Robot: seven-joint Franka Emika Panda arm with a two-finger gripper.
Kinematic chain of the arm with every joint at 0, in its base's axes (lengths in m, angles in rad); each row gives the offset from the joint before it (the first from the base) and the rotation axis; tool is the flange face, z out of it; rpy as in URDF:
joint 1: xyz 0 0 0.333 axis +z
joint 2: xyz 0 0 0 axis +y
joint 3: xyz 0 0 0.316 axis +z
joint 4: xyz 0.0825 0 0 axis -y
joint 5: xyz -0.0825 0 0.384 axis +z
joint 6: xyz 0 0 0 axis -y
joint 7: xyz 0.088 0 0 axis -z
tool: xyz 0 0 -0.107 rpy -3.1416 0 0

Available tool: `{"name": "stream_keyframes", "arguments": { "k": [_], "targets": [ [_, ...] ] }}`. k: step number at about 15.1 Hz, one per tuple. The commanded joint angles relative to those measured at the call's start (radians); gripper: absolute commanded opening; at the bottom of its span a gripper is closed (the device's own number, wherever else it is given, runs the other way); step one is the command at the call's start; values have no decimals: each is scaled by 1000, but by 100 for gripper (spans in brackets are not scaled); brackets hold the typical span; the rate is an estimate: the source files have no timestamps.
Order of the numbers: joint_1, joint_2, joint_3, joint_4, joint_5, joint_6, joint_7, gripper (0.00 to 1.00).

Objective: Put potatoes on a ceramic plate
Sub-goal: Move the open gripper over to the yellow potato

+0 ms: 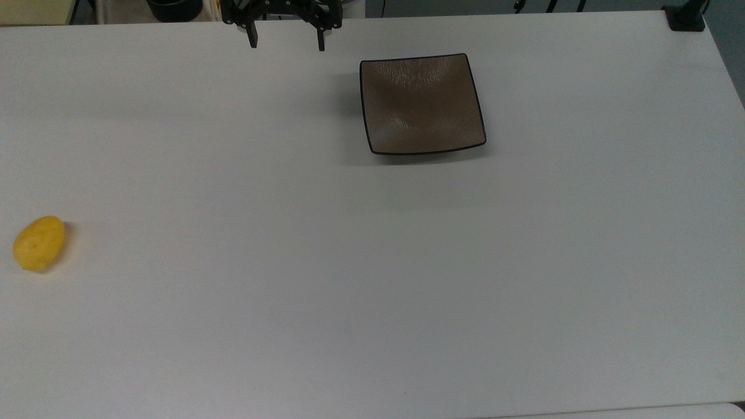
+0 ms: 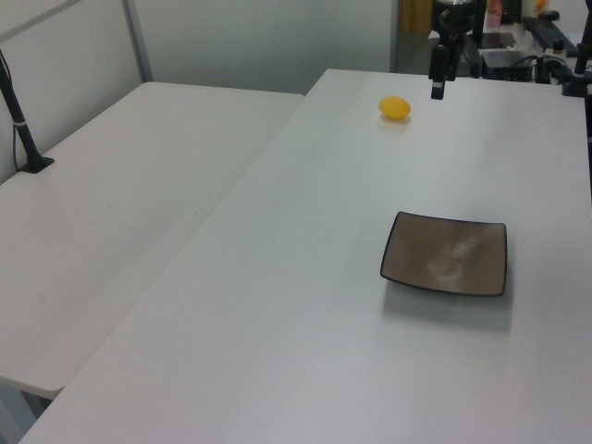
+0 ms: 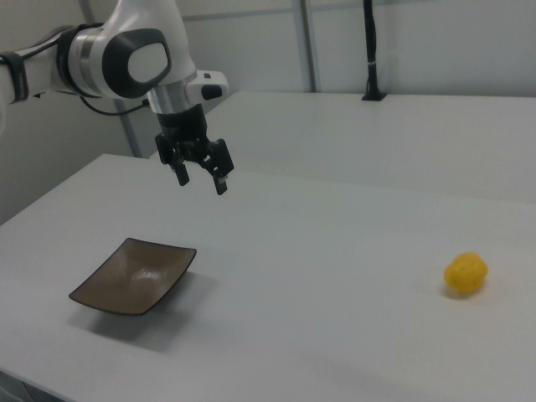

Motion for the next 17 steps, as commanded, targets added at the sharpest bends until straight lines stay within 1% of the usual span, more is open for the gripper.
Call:
{"name": "stream_keyframes", "arguments": {
  "k": [1,9,17],
  "targets": [
    [-15,-36,11,-66,-10,22,85,100],
    [-24,-39,11,-60,-7,34,41,100],
    [-70,-36,11,-59,-7,72,55,100]
  ]
}}
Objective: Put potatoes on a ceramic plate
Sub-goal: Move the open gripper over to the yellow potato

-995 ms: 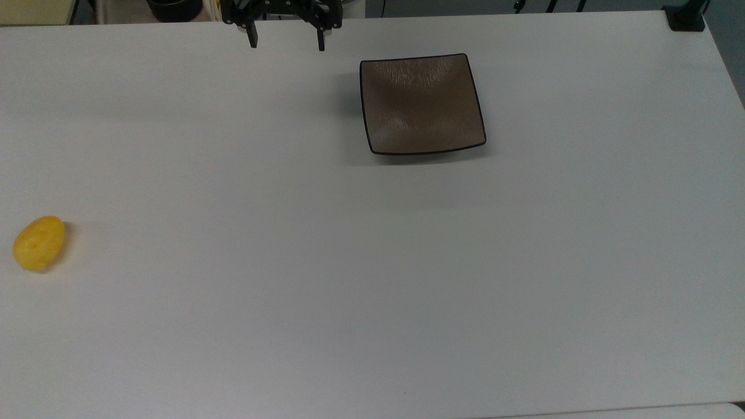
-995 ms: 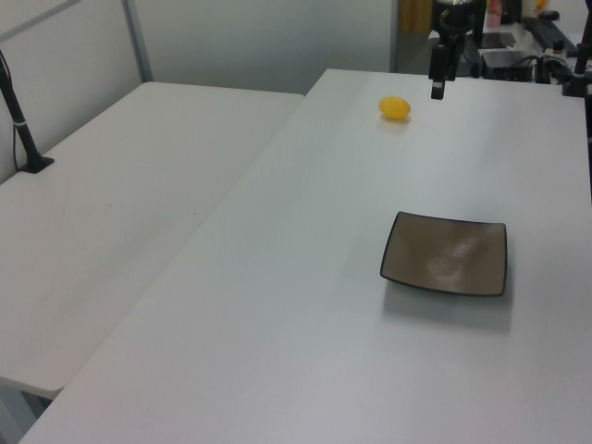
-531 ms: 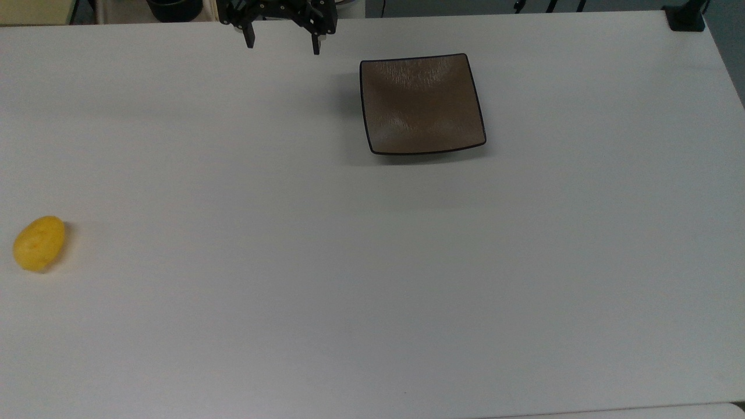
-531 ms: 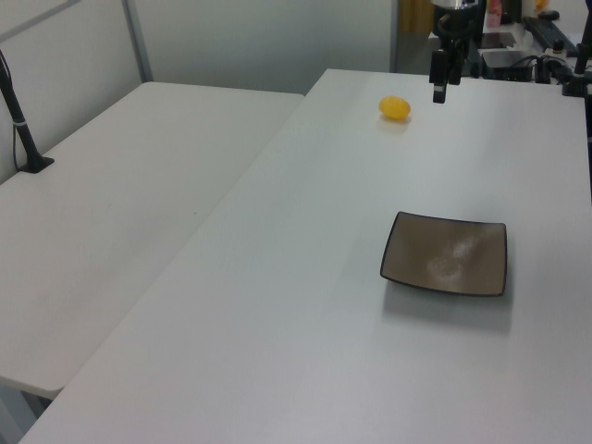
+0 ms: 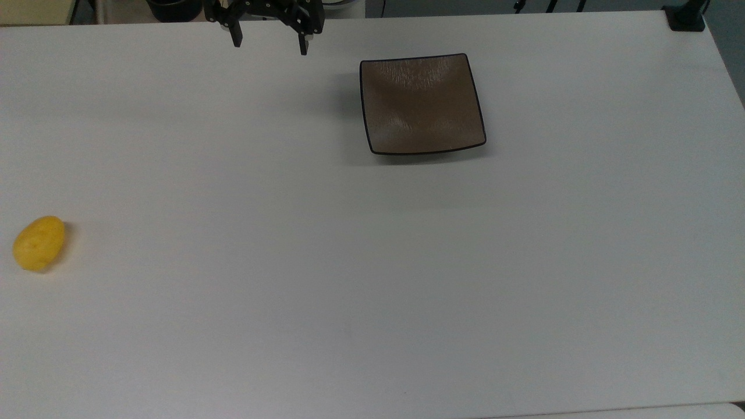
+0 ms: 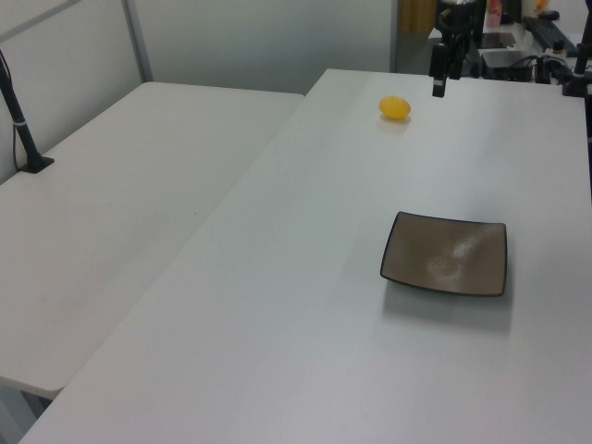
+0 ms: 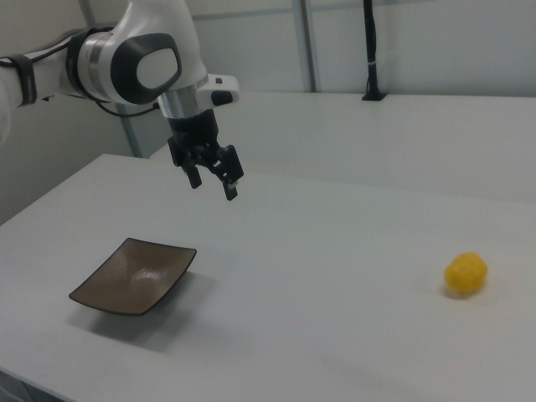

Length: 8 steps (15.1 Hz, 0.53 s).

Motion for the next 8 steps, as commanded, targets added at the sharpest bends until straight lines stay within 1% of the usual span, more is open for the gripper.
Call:
{"name": "stream_keyframes", "arguments": {
  "k": [1,4,8],
  "targets": [
    [-32,-29,11,-37,-7,54,3,100],
    [-52,-14,8,-34,-8,94,4,100],
    [-99,26,-12,-29,-11,204,3,100]
  ]
}}
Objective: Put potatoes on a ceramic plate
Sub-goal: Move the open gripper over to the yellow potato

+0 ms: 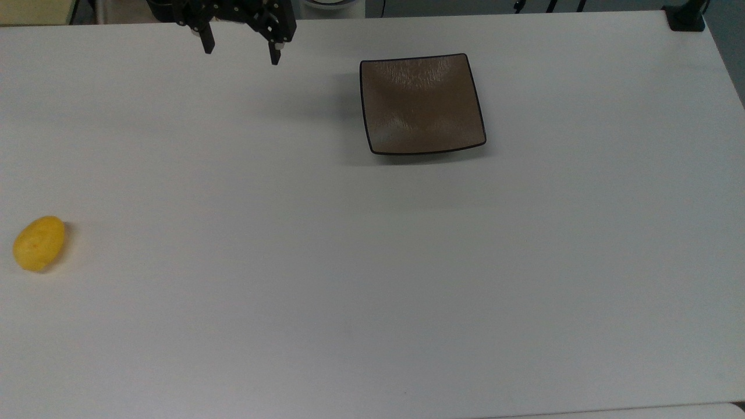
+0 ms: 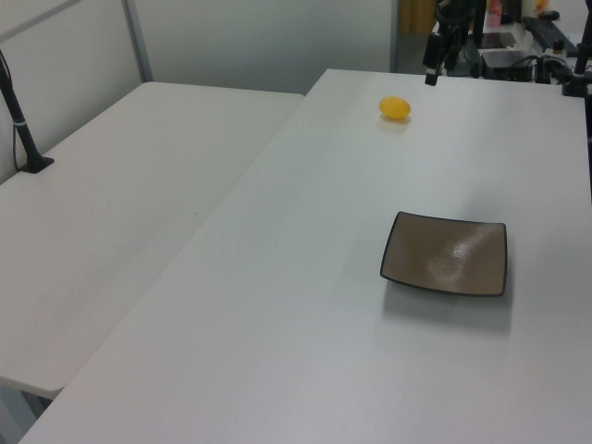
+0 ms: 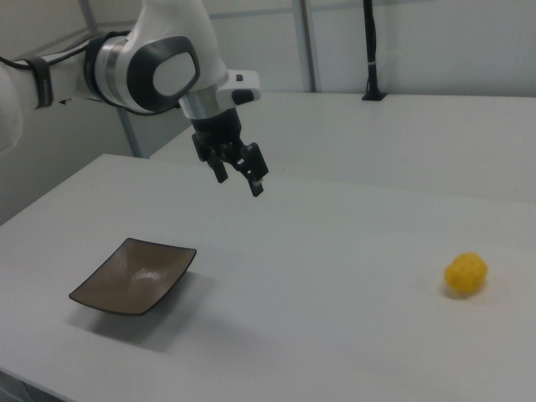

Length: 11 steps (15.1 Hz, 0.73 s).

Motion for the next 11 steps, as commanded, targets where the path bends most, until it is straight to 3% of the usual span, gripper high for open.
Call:
{"name": "stream_keyframes", "arguments": {
  "k": [1,11],
  "targets": [
    [-37,26,-23,-15,-11,126,3,100],
    [-188,300,-43,123,-25,381,4,100]
  ]
}}
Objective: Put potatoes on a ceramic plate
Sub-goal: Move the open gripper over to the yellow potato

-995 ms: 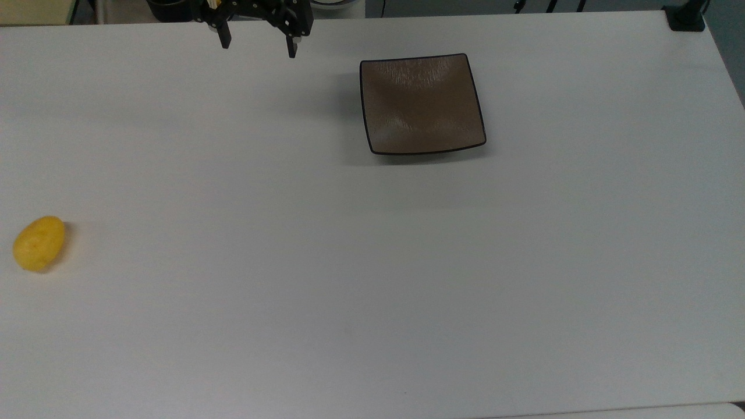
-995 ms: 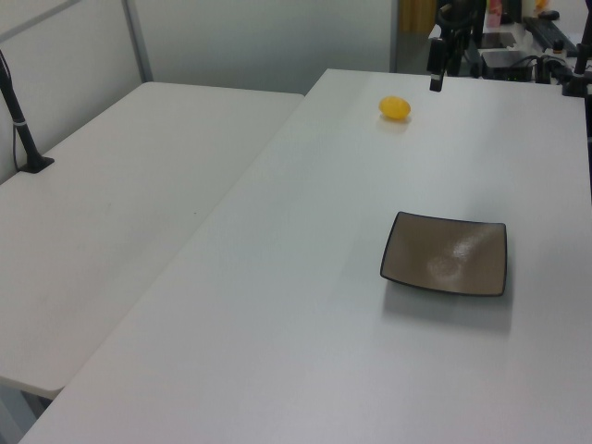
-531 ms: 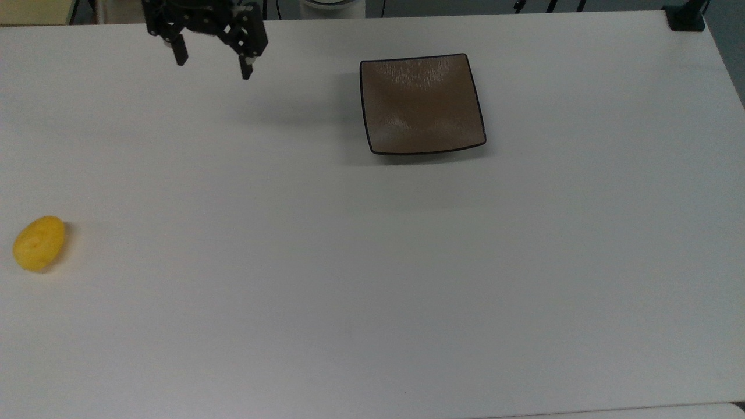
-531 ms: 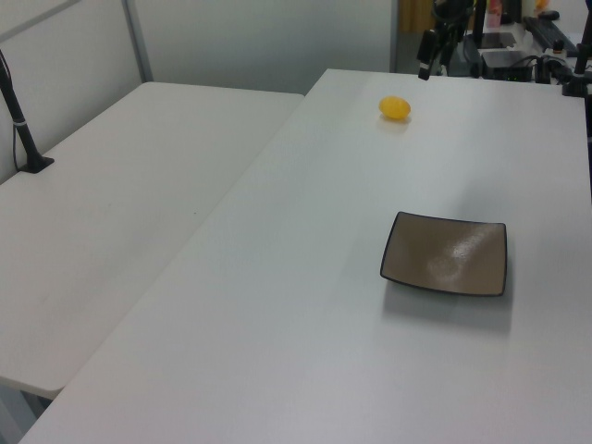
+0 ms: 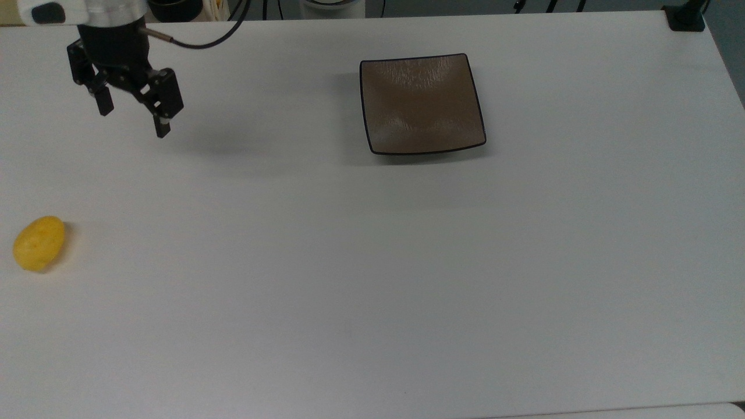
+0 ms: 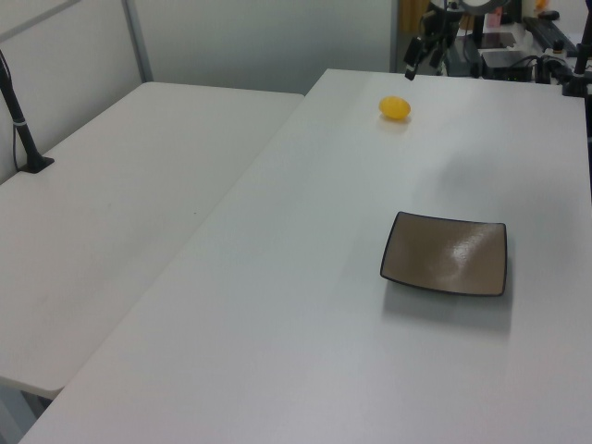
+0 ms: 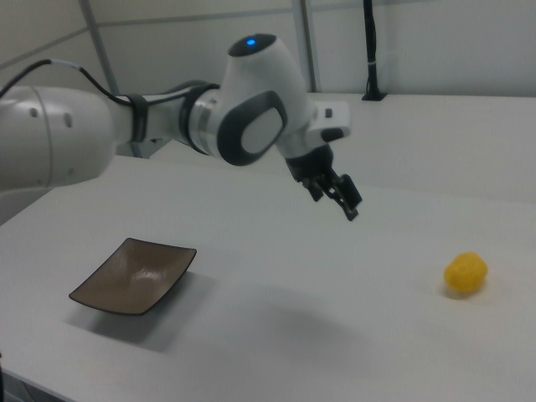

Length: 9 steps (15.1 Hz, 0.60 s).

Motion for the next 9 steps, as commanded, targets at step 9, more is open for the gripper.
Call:
{"name": "stream_keyframes", "arguments": {
  "k": [9],
  "targets": [
    [-140,426,-1,378,-16,248,138,100]
  ]
}}
